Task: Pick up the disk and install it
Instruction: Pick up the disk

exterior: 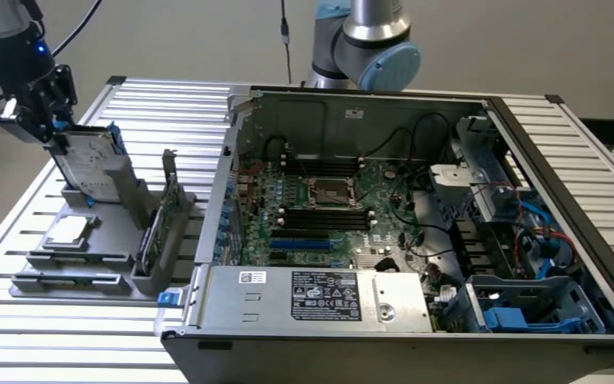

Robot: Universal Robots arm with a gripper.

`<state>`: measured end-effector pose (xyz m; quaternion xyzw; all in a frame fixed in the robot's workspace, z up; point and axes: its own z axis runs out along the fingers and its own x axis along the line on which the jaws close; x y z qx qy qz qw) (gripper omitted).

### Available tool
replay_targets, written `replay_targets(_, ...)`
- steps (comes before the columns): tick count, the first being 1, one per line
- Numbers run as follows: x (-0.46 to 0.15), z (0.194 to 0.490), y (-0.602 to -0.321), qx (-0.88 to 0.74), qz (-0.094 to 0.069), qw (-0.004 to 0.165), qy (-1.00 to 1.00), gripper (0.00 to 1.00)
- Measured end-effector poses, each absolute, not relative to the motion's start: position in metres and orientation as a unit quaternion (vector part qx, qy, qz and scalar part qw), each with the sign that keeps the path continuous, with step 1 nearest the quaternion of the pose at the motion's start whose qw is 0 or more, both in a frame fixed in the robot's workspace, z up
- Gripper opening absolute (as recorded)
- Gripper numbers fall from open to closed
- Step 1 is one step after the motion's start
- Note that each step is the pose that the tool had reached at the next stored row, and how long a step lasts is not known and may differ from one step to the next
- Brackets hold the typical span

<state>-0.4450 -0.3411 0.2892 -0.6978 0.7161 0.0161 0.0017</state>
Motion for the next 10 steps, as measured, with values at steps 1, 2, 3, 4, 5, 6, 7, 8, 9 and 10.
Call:
replay_targets(1, -0.4451, 0.2889, -0.3411, -0.697, 0.017, 0.001, 0.717, 0.48)
replay_targets(2, -0.4451, 0.2887, -0.3411, -0.697, 0.017, 0.001, 0.717, 0.48)
replay_targets(3, -0.4451, 0.2886, -0.3411, -0.696, 0.017, 0.000, 0.718, 0.48)
replay_targets(4, -0.4451, 0.2886, -0.3411, -0.695, 0.018, 0.000, 0.719, 0.48)
replay_targets(5, -0.4451, 0.2886, -0.3412, -0.694, 0.018, 0.000, 0.720, 0.48)
replay_targets(6, -0.4451, 0.2885, -0.3411, -0.693, 0.018, 0.000, 0.720, 0.48)
replay_targets(7, -0.4451, 0.2884, -0.3411, -0.693, 0.018, 0.000, 0.721, 0.48)
replay_targets(8, -0.4451, 0.2884, -0.3411, -0.692, 0.018, 0.000, 0.722, 0.48)
replay_targets(9, -0.4451, 0.2884, -0.3411, -0.692, 0.018, 0.000, 0.722, 0.48)
replay_targets(10, -0.4451, 0.2884, -0.3411, -0.692, 0.018, 0.000, 0.722, 0.48)
